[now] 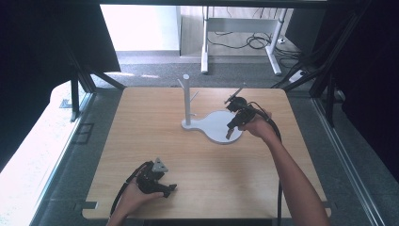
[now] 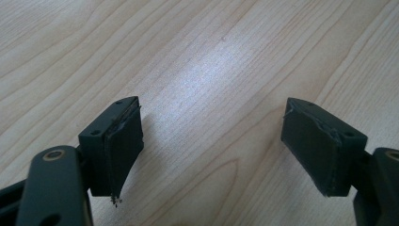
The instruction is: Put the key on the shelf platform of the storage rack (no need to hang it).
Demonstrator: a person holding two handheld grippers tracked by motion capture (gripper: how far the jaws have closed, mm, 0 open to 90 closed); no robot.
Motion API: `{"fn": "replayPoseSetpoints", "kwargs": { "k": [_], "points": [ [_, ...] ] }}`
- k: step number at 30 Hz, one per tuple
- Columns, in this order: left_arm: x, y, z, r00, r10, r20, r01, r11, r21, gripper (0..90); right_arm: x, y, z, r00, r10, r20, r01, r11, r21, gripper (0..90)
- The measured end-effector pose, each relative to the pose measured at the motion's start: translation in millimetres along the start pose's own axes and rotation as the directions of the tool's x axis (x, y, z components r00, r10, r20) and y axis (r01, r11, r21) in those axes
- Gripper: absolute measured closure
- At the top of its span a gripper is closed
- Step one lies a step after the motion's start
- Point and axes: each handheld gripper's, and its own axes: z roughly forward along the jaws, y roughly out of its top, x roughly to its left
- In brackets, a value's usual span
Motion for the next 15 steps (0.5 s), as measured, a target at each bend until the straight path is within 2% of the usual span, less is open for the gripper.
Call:
{"fn": "replayPoseSetpoints", "kwargs": {
  "k": [5,15],
  "points": [
    [0.6,-0.1,-0.7,1.0,0.0,-0.002,0.0,1.0,-0.001,21.4,-4.9,12.5,9.1,0.9999,0.011,-0.004,-0.011,1.0,0.007,90.0],
    [1.7,-0.5,-0.1,1.0,-0.002,-0.002,0.002,1.0,-0.001,21.5,-14.6,23.5,22.2,0.9994,0.036,0.001,-0.036,0.999,0.023,90.0]
  ]
}}
